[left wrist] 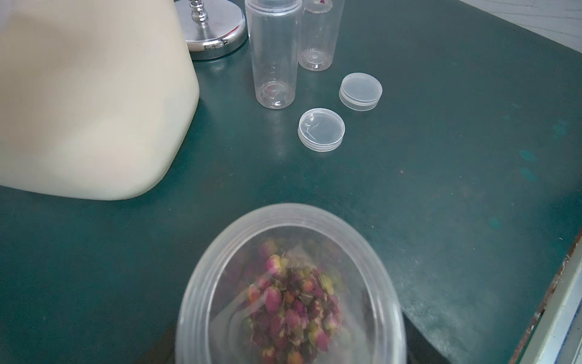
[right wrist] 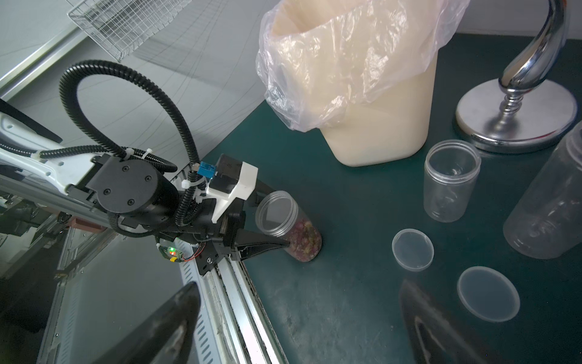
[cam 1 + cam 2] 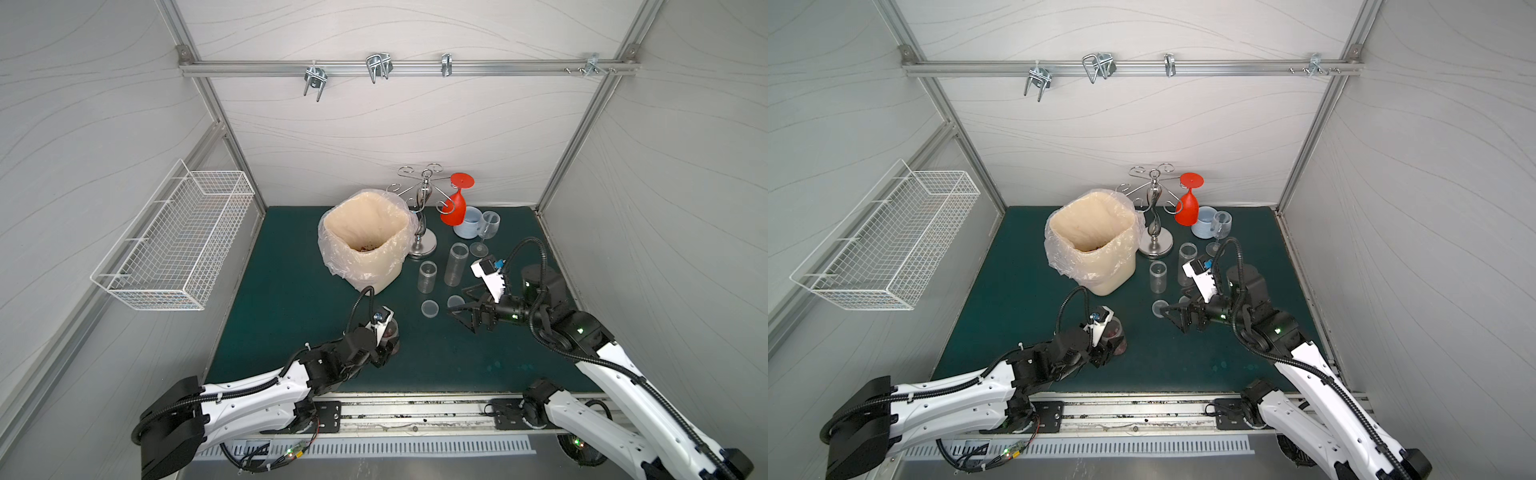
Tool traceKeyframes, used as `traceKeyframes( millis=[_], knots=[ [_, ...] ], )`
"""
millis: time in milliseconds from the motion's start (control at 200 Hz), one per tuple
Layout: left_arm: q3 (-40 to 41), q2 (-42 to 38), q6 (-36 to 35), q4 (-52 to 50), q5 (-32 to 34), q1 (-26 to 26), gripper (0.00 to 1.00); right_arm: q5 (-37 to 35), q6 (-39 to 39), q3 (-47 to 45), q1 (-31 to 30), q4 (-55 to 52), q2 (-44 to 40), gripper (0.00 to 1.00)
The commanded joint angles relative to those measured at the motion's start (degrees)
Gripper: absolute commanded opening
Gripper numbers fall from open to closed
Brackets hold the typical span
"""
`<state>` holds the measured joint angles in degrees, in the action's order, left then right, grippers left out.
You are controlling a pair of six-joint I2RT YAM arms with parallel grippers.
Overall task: Empty the moldy dried flower tea in the jars
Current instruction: Place the jar at the center of the board, then pick up the jar from the center of the board.
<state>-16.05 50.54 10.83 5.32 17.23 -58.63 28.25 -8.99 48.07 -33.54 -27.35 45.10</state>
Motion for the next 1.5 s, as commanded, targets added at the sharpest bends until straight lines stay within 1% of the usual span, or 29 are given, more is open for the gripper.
traceKeyframes(
  millis=[0, 55, 110, 115, 130, 150, 270, 375, 510, 655, 685, 755, 860, 940, 1105, 1210, 1376, 1496],
  knots=[
    [1.1, -1.4, -0.9, 4.3, -0.3, -0.3, 0.72, -1.9, 1.1, 1.3, -2.0, -2.6, 1.5, 0.99],
    [1.4, -1.8, -0.7, 4.6, -0.1, -0.3, 0.76, -2.9, 1.4, 1.9, -3.1, -3.2, 2.2, 0.99],
    [1.3, -2.5, -0.5, 4.3, 0.0, -0.3, 0.83, -3.8, 1.5, 2.4, -4.0, -3.5, 3.0, 0.99],
    [1.2, -2.6, -0.5, 4.2, -0.1, -0.3, 0.85, -3.8, 1.6, 2.4, -4.1, -3.5, 3.1, 0.99],
    [1.1, -2.8, -0.5, 4.0, 0.0, -0.3, 0.96, -3.9, 1.6, 2.6, -4.3, -3.5, 3.4, 0.99],
    [0.9, -3.1, -0.5, 3.7, 0.1, -0.3, 0.99, -4.1, 1.6, 2.7, -4.6, -3.6, 3.5, 0.99],
    [-1.1, -6.0, 0.8, 0.5, 0.9, -0.3, 0.99, -4.8, 2.1, 3.7, -5.7, -3.6, 4.5, 0.99],
    [-4.1, -9.5, 1.3, -3.1, 0.3, -0.3, 0.99, -5.0, 2.8, 4.8, -6.3, -3.8, 4.9, 0.99],
    [-9.6, -13.5, -0.4, -8.3, 0.3, -0.3, 0.99, -6.5, 4.6, 6.5, -7.1, -4.5, 5.4, 0.99],
    [-17.8, -15.0, 2.5, -19.1, 6.1, -0.3, 0.99, -7.8, 6.9, 7.8, -8.1, -4.8, 7.0, 0.99],
    [-19.2, -15.1, 1.7, -20.9, 5.9, -0.3, 0.99, -8.0, 7.5, 8.1, -8.3, -4.9, 7.4, 0.99],
    [-21.6, -15.2, -2.3, -23.0, 2.8, -0.3, 0.99, -9.2, 8.9, 9.0, -9.6, -5.2, 8.8, 0.99],
    [-24.7, -14.7, -4.2, -26.4, 3.3, 0.5, 0.99, -12.7, 11.1, 10.6, -13.2, -5.7, 11.7, 0.99],
    [-26.2, -14.8, -3.7, -28.7, 1.2, 4.2, 0.99, -14.4, 12.0, 11.5, -15.9, -5.5, 14.1, 0.99],
    [-27.0, -15.3, 0.9, -30.4, -12.5, 18.1, 0.99, -17.6, 12.9, 11.7, -21.8, -3.4, 19.7, 0.99],
    [-28.6, -14.1, 2.4, -32.6, -17.5, 25.1, 0.99, -18.4, 12.6, 10.8, -24.6, 0.0, 23.1, 0.99],
    [-30.8, -10.9, 4.6, -35.2, -23.6, 33.1, 0.99, -21.4, 12.9, 11.8, -28.1, 3.1, 29.6, 0.99],
    [-31.3, -8.4, 6.4, -36.2, -25.7, 36.9, 0.99, -23.2, 13.0, 13.0, -29.3, 4.3, 34.1, 0.99]
  ],
)
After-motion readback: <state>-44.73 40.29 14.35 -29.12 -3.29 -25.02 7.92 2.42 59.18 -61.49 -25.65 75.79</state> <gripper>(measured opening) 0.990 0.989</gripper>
